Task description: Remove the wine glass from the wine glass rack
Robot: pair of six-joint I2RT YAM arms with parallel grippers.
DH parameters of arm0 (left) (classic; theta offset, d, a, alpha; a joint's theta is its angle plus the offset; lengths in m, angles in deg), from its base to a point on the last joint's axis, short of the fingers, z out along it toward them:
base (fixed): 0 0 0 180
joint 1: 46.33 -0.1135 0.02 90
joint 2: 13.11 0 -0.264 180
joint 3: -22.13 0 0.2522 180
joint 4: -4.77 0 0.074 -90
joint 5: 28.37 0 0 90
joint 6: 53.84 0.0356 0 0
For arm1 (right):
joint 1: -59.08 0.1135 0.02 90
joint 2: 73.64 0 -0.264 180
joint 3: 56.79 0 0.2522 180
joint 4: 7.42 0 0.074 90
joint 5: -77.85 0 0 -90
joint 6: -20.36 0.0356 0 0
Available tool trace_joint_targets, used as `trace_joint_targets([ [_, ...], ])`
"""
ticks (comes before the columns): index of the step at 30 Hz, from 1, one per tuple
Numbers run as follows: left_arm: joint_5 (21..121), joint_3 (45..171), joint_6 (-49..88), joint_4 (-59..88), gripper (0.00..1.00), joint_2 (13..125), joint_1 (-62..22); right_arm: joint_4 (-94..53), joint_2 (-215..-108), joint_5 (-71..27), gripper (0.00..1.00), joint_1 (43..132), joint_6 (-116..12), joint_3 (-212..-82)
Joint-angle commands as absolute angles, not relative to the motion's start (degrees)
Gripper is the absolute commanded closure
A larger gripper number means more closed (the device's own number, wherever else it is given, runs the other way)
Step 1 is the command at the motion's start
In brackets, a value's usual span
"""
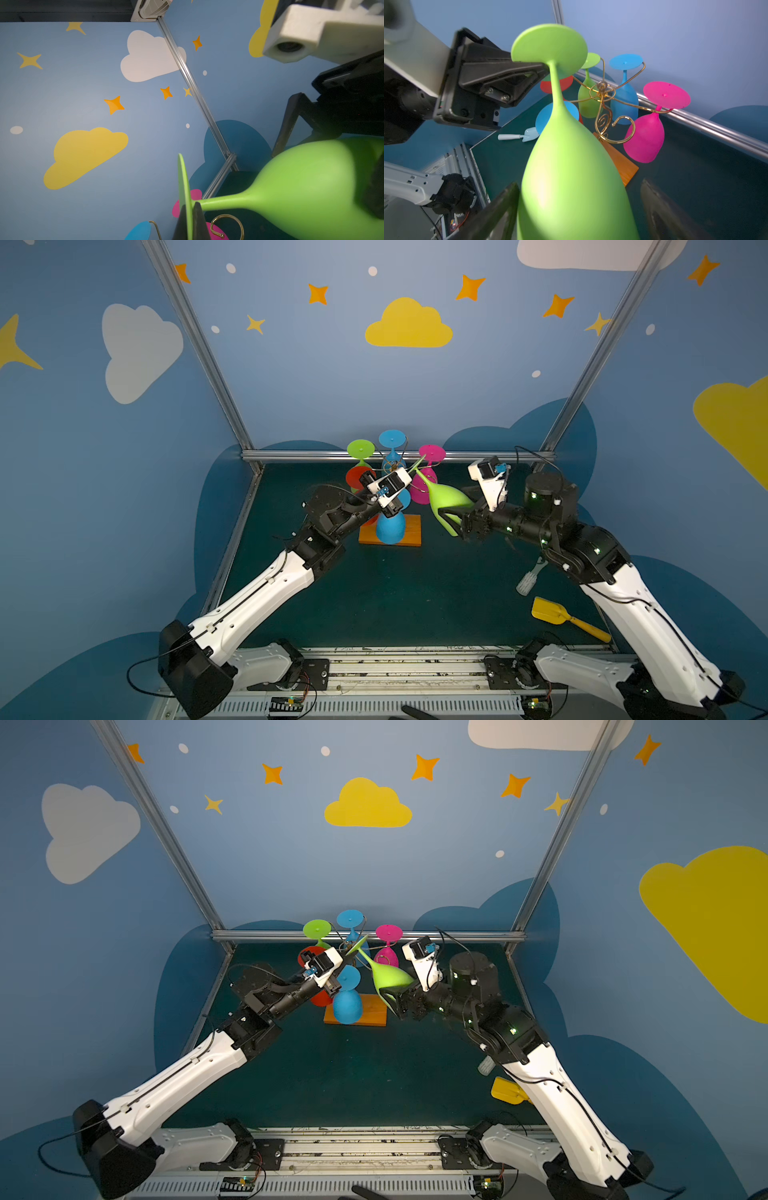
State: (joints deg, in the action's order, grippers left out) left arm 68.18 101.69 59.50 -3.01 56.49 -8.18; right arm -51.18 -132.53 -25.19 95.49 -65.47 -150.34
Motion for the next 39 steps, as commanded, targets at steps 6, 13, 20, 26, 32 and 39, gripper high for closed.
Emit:
trace_joint_targets([
  [6,62.82,104.71,40.28,3.75,0.97,52.96,-10.98,-34.43,-124.41,-32.10,0.09,91.49,-60.33,-143.96],
  [13,67.26,103.58,28.69,6.62,0.97,49.58,-15.11,-32.17,-119.32,-28.76,0.12,88.81,-58.97,-140.36],
  [20,69.74,102.96,26.26,7.08,0.97,48.76,-15.57,-32.47,-121.67,-30.42,0.24,88.49,-58.19,-141.31],
  [26,70.34,102.58,25.62,7.28,0.97,49.02,-15.66,-30.27,-125.53,-33.67,0.26,88.45,-56.17,-142.78],
  [32,70.51,102.21,25.54,7.11,0.97,49.22,-15.66,-27.54,-129.32,-36.91,0.31,88.49,-53.45,-143.80],
  [39,71.21,101.74,25.51,6.90,0.97,49.25,-15.83,-25.92,-132.41,-38.98,0.61,88.46,-51.00,-144.43],
])
